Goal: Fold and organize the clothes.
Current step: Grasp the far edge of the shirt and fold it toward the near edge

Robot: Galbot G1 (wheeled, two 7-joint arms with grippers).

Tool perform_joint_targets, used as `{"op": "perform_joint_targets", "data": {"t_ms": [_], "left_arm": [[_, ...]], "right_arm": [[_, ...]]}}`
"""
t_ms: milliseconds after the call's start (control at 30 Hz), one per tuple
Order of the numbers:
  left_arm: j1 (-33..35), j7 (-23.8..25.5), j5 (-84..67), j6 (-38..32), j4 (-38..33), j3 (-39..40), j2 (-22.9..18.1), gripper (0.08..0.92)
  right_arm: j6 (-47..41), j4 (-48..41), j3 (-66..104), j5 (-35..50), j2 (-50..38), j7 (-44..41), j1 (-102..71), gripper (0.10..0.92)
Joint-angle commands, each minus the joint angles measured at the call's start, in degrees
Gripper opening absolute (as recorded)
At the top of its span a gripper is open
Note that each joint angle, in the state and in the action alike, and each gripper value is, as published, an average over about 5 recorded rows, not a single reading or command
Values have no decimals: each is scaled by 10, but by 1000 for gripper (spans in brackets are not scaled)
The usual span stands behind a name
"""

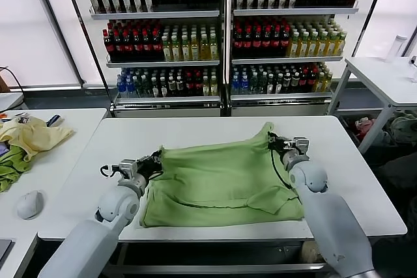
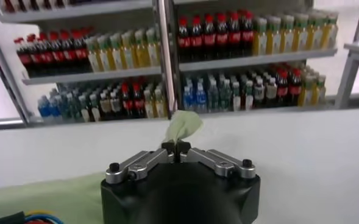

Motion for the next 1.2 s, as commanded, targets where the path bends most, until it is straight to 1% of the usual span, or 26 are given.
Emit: {"op": "perform_joint_targets", "data": {"t_ms": [33, 167, 267, 500, 667, 733, 800, 933, 1067, 1200], "left_arm": [[90, 0, 6, 8, -132, -15, 26, 97], [122, -1, 18, 17, -150, -19, 31, 97], [137, -1, 33, 22, -151, -22, 34, 97], [152, 11, 87, 35, -135, -19, 36, 97], [150, 24, 125, 45, -116, -11, 28, 98], [151, 25, 138, 45, -113, -11, 22, 115], [155, 22, 150, 45, -116, -12, 17, 148], [177, 5, 182, 37, -134, -20, 5, 263], [208, -35, 206, 25, -153, -41, -21, 375], [226, -74, 207, 25, -147, -57, -54, 488]], "right_arm": [[11, 182, 46, 8, -46, 7, -144, 121], [9, 217, 87, 3, -51, 10, -214, 121], [10, 226, 116, 0, -52, 12, -252, 121], [3, 215, 144, -8, -44, 23, -294, 121], [-27, 201, 124, -30, -29, 32, -288, 121], [-33, 199, 115, -38, -23, 31, -285, 129], [-32, 200, 110, -45, -19, 29, -284, 164], [-27, 210, 110, -52, -16, 27, -292, 271], [-20, 221, 115, -60, -16, 26, -302, 384], [-15, 226, 118, -65, -16, 25, -310, 505]]}}
